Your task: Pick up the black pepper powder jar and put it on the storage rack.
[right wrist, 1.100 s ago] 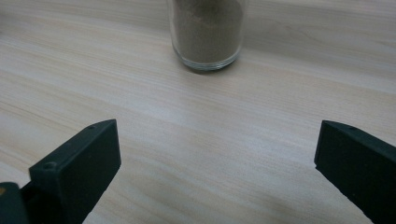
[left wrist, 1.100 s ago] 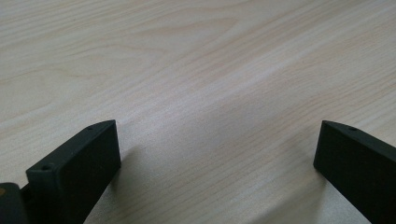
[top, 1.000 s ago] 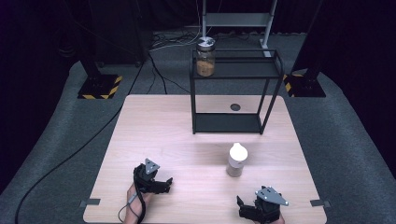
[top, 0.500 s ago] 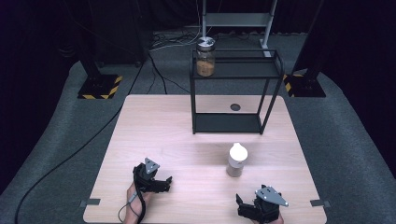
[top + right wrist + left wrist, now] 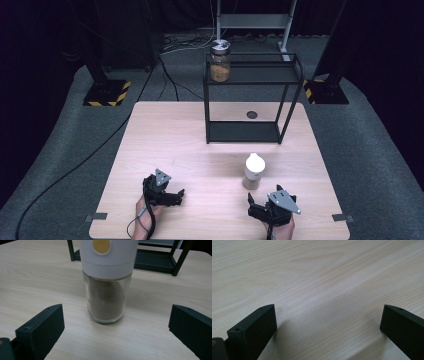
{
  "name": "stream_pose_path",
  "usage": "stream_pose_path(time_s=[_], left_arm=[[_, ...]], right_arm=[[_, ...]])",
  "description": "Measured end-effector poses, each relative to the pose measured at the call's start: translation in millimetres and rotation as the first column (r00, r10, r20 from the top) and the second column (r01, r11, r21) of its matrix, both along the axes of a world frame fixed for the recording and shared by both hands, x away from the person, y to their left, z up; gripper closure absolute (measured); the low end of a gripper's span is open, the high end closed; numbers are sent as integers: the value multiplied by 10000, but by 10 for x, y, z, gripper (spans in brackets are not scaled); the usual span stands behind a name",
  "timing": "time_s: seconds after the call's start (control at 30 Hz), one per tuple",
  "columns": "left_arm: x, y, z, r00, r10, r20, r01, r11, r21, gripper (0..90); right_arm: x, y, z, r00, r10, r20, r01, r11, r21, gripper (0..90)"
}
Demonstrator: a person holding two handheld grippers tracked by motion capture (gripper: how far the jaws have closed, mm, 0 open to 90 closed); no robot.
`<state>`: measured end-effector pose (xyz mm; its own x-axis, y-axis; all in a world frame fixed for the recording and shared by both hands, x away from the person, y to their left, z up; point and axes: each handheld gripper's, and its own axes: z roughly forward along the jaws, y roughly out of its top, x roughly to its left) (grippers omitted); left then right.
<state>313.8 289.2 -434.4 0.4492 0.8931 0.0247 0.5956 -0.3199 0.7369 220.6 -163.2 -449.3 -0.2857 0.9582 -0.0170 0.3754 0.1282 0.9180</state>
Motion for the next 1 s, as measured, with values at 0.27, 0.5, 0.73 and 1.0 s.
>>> stream_pose_path(time_s=[0.27, 0.5, 0.73, 1.0], left_arm=[[0, 0, -1, 10000, -13, 14, 13, 10000, 5, 4], [2, -1, -1, 10000, -32, 25, 32, 10000, 19, 4], [4, -2, -1, 10000, -41, 31, 41, 10000, 28, 4], [4, -2, -1, 10000, -42, 27, 42, 10000, 22, 4]], right_arm=[[224, 57, -28, 9996, 117, 264, -117, 9999, -18, 0], [394, 82, -15, 9990, 334, 310, -329, 9993, -178, 0], [540, 87, 9, 9977, 590, 335, -588, 9982, -77, 0], [612, 131, 10, 9963, 684, 518, -677, 9976, -148, 101]])
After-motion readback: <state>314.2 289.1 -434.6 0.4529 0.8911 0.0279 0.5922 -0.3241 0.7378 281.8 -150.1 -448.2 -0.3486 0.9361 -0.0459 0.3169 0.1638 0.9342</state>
